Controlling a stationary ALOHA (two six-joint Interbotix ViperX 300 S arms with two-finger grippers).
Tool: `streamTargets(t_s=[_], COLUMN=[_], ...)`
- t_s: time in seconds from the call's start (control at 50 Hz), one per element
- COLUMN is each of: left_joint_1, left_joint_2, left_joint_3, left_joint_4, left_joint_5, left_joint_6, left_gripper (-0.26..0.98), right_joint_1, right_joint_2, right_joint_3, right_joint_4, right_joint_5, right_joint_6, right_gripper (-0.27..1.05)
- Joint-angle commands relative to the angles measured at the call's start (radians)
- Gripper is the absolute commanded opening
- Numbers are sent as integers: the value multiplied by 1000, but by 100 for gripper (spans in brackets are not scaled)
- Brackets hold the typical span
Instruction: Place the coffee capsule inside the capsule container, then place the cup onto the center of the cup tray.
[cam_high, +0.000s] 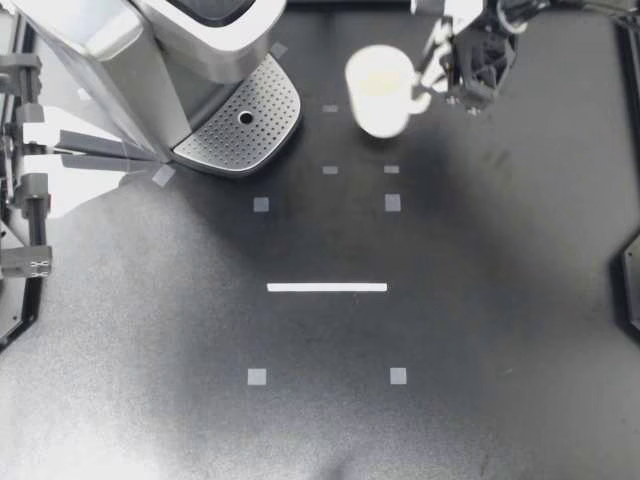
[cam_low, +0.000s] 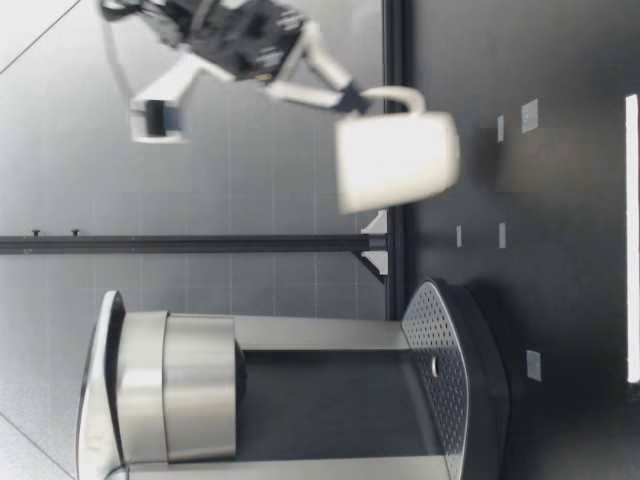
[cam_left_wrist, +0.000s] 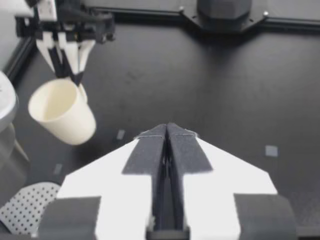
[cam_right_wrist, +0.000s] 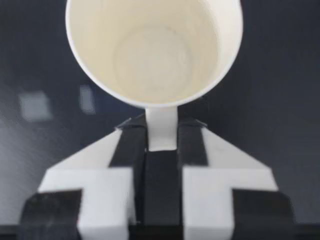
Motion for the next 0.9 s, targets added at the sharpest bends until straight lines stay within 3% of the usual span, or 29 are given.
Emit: streamTargets(t_s=[0.0, 0.32, 0.88], left_joint_1=[-3, -3, -3], left_joint_2=[-9, -60, -58], left_joint_3=[-2, 57, 67], left_joint_4=[5, 5, 5], left_joint_5=[-18, -77, -74], left_joint_6=[-3, -14, -9], left_gripper=[9, 9, 9], right_joint_1=[69, 229, 241], right_joint_2=[-52, -11, 133], right_joint_3=[-35, -77, -224], right_joint_4=[37, 55, 49], right_joint_5=[-25, -256, -282], right_joint_6=[8, 44, 63], right_gripper=[13, 13, 13])
